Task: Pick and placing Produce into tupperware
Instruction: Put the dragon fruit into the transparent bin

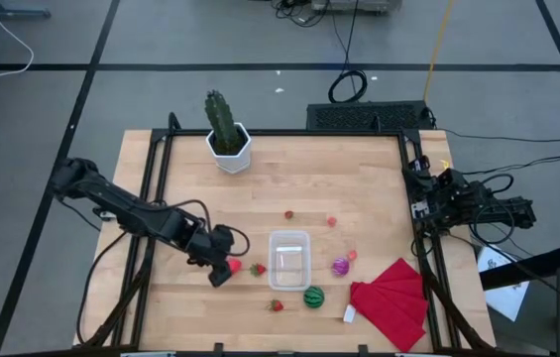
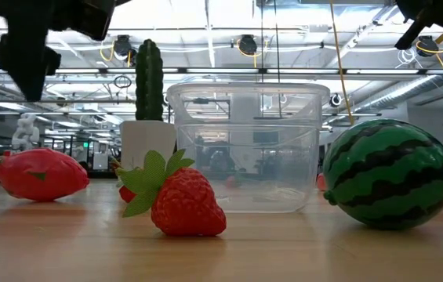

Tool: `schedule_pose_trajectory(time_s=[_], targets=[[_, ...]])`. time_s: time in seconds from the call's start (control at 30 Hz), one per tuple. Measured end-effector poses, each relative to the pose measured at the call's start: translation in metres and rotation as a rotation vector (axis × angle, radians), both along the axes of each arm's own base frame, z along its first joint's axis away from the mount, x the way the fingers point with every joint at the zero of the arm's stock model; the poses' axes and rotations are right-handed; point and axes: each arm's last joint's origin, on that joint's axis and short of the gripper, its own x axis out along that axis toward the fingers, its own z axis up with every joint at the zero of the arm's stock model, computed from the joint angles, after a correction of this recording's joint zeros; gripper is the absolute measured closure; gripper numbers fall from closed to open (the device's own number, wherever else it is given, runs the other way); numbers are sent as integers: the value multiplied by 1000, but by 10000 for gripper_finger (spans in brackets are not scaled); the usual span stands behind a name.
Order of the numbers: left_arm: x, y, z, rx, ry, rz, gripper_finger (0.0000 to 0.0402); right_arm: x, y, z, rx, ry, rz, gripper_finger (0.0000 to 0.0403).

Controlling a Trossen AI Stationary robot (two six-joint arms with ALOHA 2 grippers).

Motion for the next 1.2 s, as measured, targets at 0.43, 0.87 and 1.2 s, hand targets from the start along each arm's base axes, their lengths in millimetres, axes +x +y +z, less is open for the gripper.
schedule_pose_trajectory(time_s=[0.43,0.87,1.2], targets=[[6,-7,-16,103,15,-86,110,1,-1,-1,31,15,-38,403],[7,-5,-17,168,-5,-66,110,1,-1,-1,31,16,-38,403],[18,-10,-43,184,75,-95,110,0,-1,-1,57,3,-16,403]])
